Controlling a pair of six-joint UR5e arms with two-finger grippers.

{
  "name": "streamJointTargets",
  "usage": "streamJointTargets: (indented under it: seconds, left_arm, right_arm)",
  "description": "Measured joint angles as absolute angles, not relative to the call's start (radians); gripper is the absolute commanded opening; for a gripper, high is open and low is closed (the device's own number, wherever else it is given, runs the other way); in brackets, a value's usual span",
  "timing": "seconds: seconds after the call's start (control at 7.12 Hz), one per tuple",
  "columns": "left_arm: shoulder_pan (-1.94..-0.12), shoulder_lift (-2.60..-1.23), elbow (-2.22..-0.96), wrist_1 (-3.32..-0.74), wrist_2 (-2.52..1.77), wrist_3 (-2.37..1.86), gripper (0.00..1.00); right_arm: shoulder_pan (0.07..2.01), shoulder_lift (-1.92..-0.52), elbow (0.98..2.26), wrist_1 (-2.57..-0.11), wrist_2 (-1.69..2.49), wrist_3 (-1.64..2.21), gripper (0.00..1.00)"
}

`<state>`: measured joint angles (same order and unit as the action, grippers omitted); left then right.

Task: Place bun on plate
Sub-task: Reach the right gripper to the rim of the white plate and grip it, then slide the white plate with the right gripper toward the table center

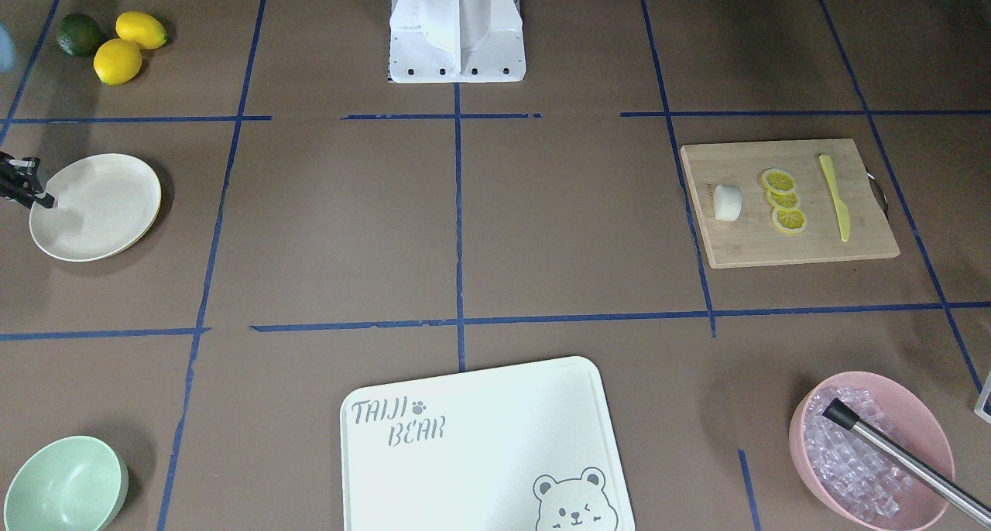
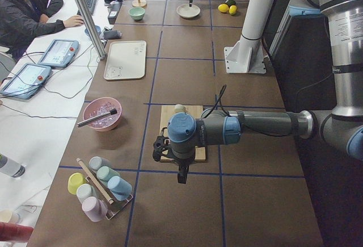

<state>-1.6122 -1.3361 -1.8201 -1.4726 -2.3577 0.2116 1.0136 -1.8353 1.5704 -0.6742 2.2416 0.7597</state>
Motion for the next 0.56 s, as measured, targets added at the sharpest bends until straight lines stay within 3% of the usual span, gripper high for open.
streamJointTargets:
  seconds: [0.56]
  left_arm:
    - [-1.612,-1.336,-1.822,-1.473,-2.358,0.212,1.00]
  right_arm:
    - [1.018,-1.805,1.723,-0.683,2.297,0.868,0.00]
